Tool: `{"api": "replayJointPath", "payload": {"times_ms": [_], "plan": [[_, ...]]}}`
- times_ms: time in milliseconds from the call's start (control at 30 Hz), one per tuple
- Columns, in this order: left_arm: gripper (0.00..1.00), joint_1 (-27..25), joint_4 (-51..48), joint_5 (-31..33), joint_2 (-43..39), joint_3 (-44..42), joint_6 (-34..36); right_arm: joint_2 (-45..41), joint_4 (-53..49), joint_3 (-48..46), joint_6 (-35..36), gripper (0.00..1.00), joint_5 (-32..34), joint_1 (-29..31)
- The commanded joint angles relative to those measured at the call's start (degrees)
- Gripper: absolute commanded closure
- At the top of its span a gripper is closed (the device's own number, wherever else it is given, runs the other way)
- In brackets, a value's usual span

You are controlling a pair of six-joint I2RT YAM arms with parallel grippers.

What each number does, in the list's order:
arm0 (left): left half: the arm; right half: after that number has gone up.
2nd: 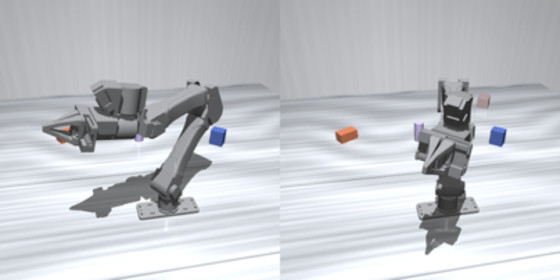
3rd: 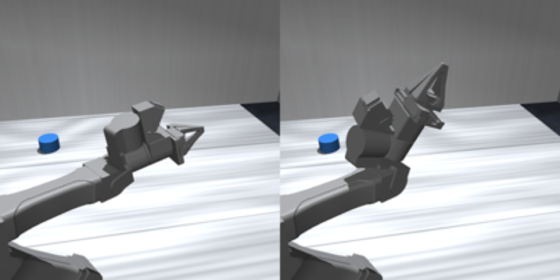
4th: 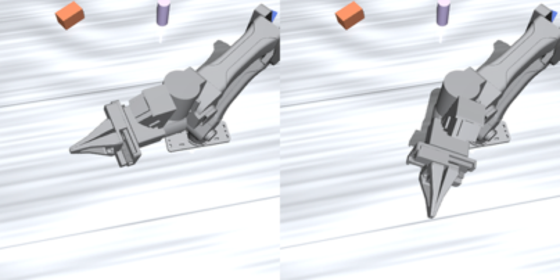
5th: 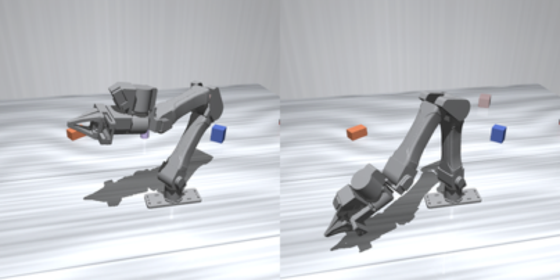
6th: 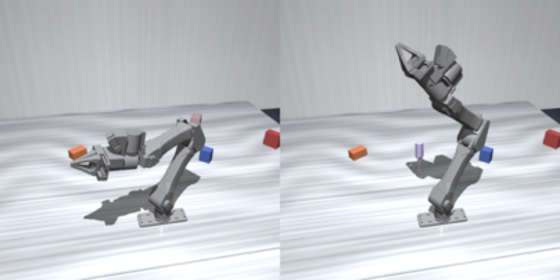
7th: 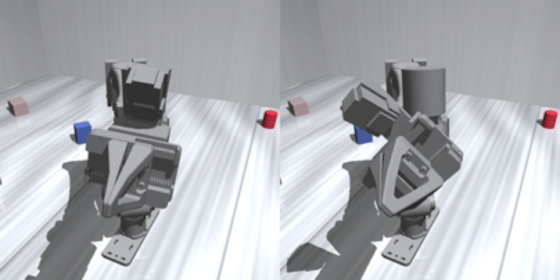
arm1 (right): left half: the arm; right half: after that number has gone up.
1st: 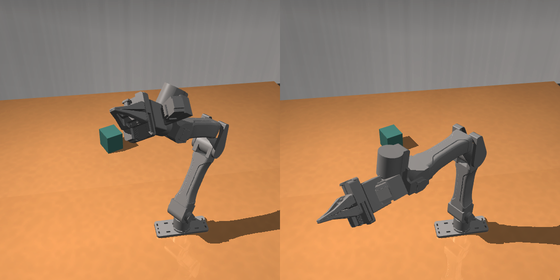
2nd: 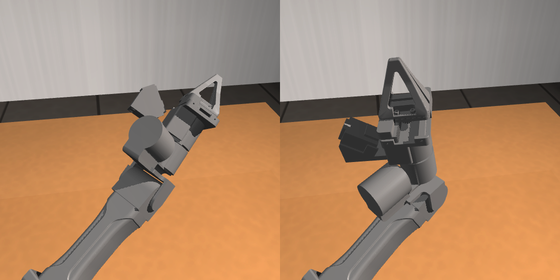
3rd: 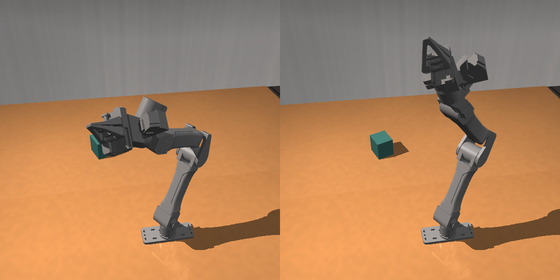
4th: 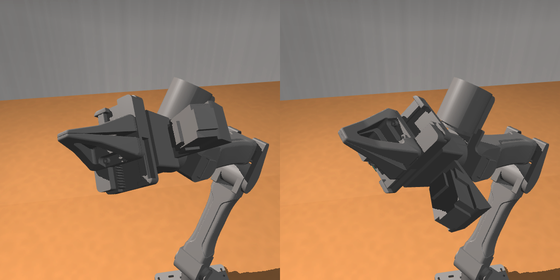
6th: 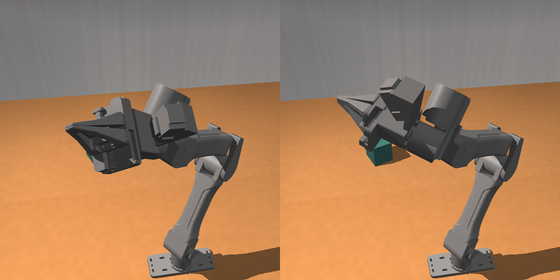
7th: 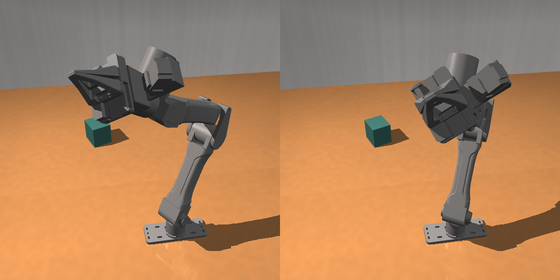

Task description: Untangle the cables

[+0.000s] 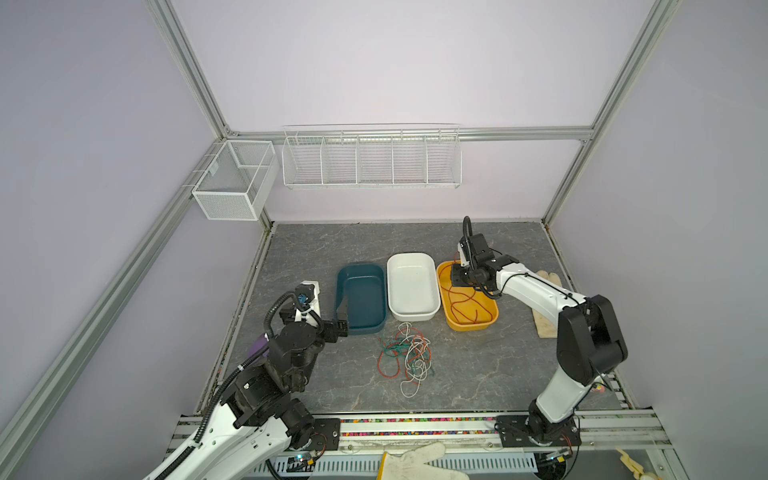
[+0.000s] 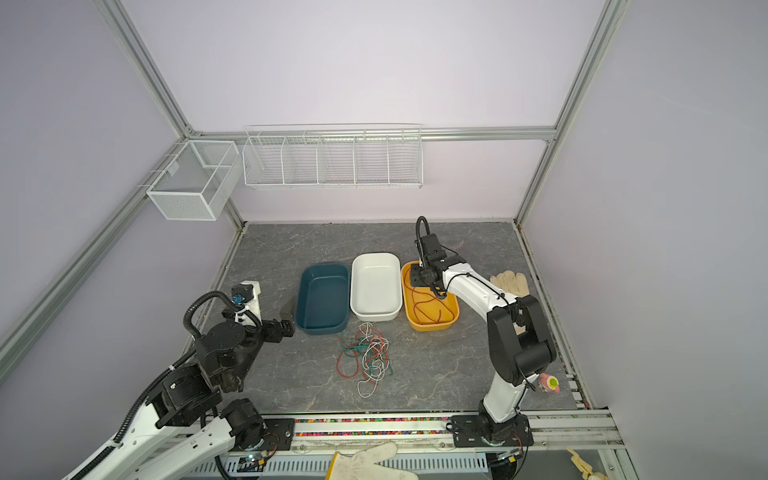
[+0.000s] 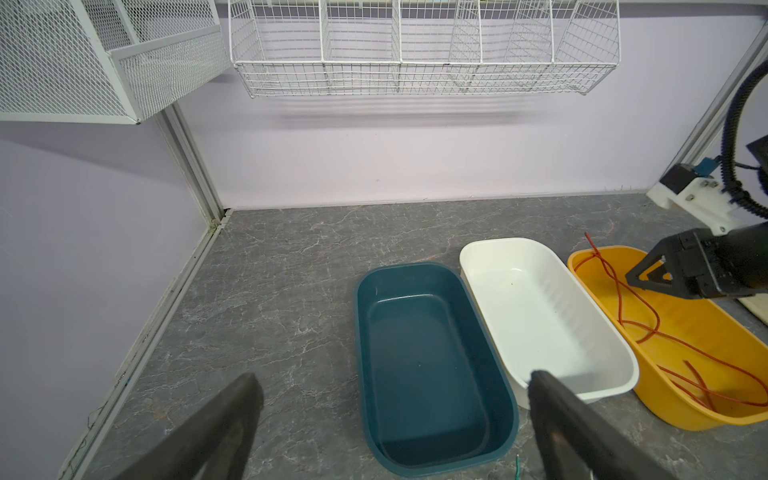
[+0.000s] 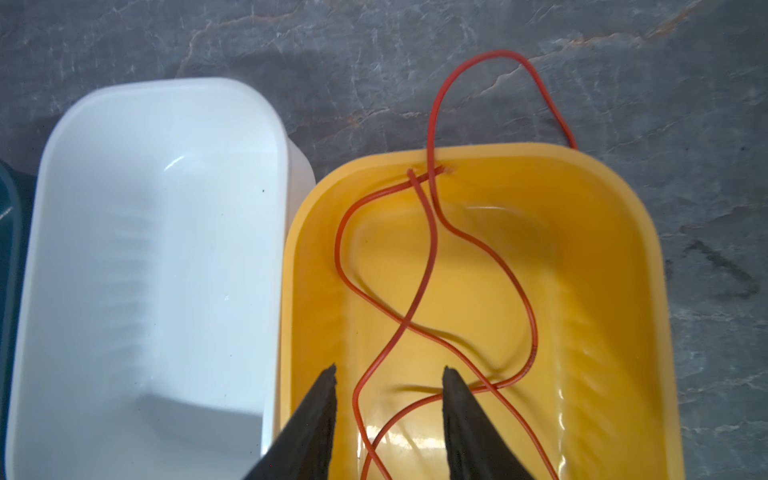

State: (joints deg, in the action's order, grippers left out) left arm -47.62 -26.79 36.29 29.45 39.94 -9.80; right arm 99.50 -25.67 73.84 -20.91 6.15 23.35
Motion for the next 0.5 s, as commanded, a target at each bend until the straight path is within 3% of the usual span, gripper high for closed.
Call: {"api": "replayJointPath", "payload": {"times_ms": [0,233,467], "plan": [[0.01,0.2,0.9,-0.2,-0.4,-0.8,0.8,1.9,-1.7,2.3,1.4,0.56,-0.1,-1.2],[0.01,0.2,1.0,-0.3,-0.4,-0.9,0.8,7.3,-0.4,6.6,2.2,0.58,-0.8,-2.6],[0.01,0.2,1.2,-0.2,-0.4,-1.0,1.0,11.5,0.7,9.2,1.3,0.67,-3.1,-3.9]]}}
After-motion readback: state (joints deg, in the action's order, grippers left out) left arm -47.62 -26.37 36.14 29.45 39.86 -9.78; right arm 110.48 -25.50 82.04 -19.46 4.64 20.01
